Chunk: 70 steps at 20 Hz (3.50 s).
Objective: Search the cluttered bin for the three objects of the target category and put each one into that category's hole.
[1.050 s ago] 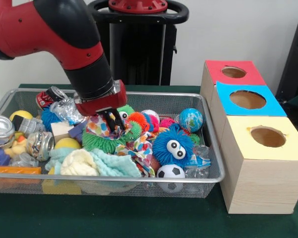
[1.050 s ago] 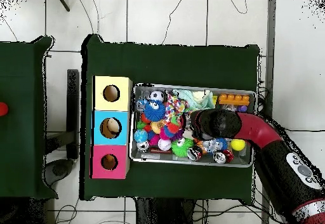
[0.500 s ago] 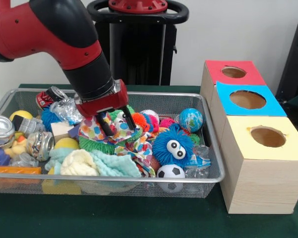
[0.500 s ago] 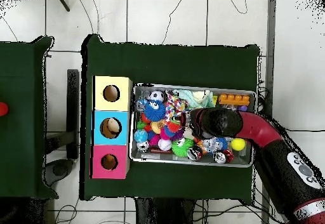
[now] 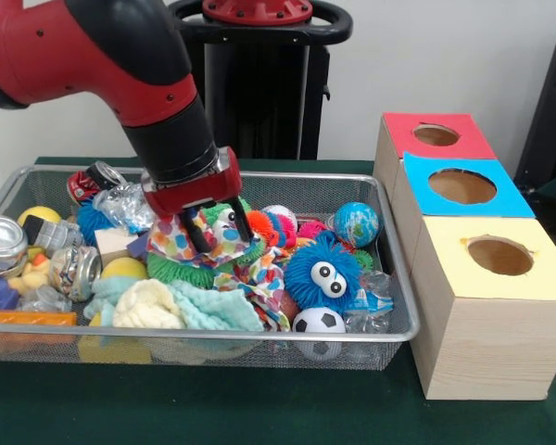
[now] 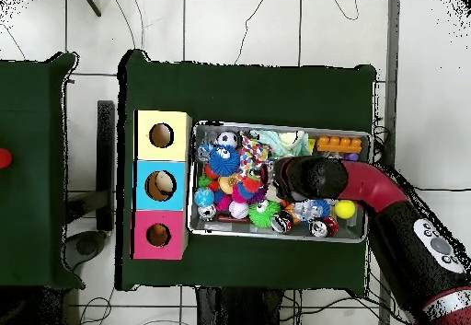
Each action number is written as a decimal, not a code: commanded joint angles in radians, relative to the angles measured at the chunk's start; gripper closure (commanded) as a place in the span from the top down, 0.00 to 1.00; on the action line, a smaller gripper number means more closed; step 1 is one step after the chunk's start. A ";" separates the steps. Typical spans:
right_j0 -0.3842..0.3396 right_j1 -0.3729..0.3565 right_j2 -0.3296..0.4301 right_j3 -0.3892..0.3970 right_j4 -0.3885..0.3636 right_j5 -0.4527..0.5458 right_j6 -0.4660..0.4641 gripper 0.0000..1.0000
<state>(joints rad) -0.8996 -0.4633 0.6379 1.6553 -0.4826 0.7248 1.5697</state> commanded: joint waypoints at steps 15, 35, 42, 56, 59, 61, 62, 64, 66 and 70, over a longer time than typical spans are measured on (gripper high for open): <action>0.009 -0.279 -0.068 0.051 -0.161 0.007 -0.090 1.00; 0.076 -0.126 -0.078 -0.065 -0.358 0.146 -0.299 1.00; 0.072 -0.083 -0.050 -0.102 -0.412 0.196 -0.441 1.00; 0.066 -0.162 -0.065 -0.125 -0.475 0.306 -0.600 1.00; 0.045 -0.187 -0.054 -0.117 -0.459 0.314 -0.638 1.00; 0.032 -0.197 -0.048 -0.111 -0.451 0.313 -0.659 1.00; 0.024 -0.201 -0.046 -0.109 -0.449 0.313 -0.673 1.00; 0.010 -0.203 -0.042 -0.109 -0.448 0.305 -0.696 1.00; -0.003 -0.197 -0.040 -0.110 -0.449 0.292 -0.708 1.00; -0.025 -0.173 -0.032 -0.114 -0.440 0.257 -0.706 1.00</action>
<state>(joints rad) -0.8887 -0.6574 0.5824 1.5744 -0.8893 0.9388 1.1981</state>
